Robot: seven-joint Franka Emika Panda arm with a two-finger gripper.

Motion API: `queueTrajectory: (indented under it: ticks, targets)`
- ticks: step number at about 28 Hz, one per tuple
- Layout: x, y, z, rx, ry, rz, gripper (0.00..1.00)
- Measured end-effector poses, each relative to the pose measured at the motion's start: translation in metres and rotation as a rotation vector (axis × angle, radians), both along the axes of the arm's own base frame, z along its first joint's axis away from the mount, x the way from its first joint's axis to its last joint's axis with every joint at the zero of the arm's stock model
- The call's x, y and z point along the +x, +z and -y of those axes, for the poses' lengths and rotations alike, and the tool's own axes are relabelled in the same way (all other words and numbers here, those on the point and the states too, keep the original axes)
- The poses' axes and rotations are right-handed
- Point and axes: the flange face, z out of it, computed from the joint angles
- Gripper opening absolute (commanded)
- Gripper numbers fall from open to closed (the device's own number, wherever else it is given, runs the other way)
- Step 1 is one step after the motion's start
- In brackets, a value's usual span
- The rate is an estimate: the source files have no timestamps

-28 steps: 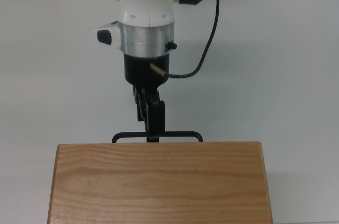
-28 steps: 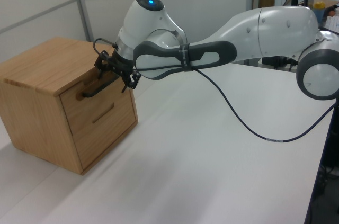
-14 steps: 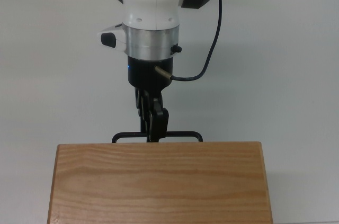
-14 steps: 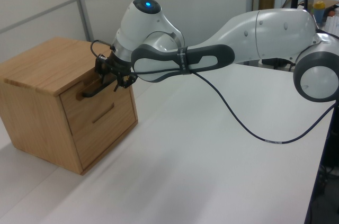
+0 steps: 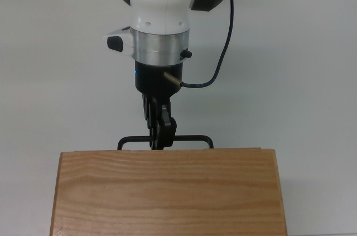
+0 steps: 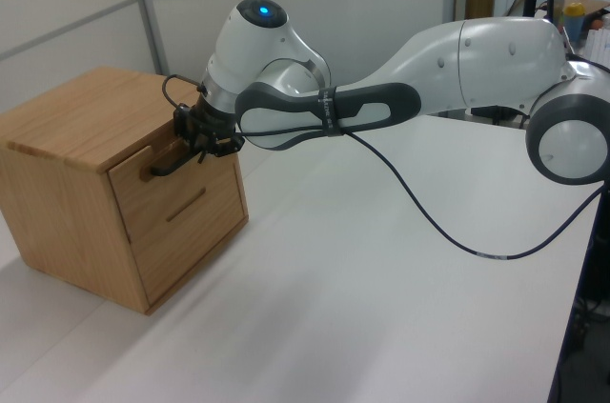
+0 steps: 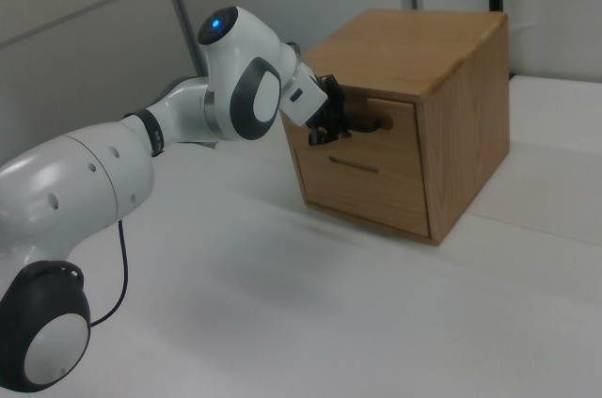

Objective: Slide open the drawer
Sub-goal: 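Pull the handle outward, sliding the upper drawer out of the cabinet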

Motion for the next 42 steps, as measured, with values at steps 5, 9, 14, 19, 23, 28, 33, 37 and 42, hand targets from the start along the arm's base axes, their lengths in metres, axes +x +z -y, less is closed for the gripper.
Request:
queueTrajectory:
  ticks: [5,9,14,19,23,28,33,37,42]
  targets:
    - [-0.008,0.002,-0.001,-0.010,0.000,-0.022,0.00]
    - [-0.021,0.004,-0.001,-0.023,0.002,-0.040,0.00]
    - [-0.040,0.007,0.001,-0.040,0.002,-0.063,0.00]
    - [-0.059,0.009,0.001,-0.055,0.004,-0.082,0.00]
    - [-0.076,0.010,0.000,-0.069,0.006,-0.099,0.00]
    - [-0.100,0.011,0.000,-0.088,0.008,-0.118,0.00]
    - [-0.125,0.012,0.000,-0.103,0.008,-0.135,0.00]
    - [-0.143,0.013,0.000,-0.109,0.005,-0.145,0.00]
    - [-0.158,0.014,0.000,-0.109,0.002,-0.153,0.00]
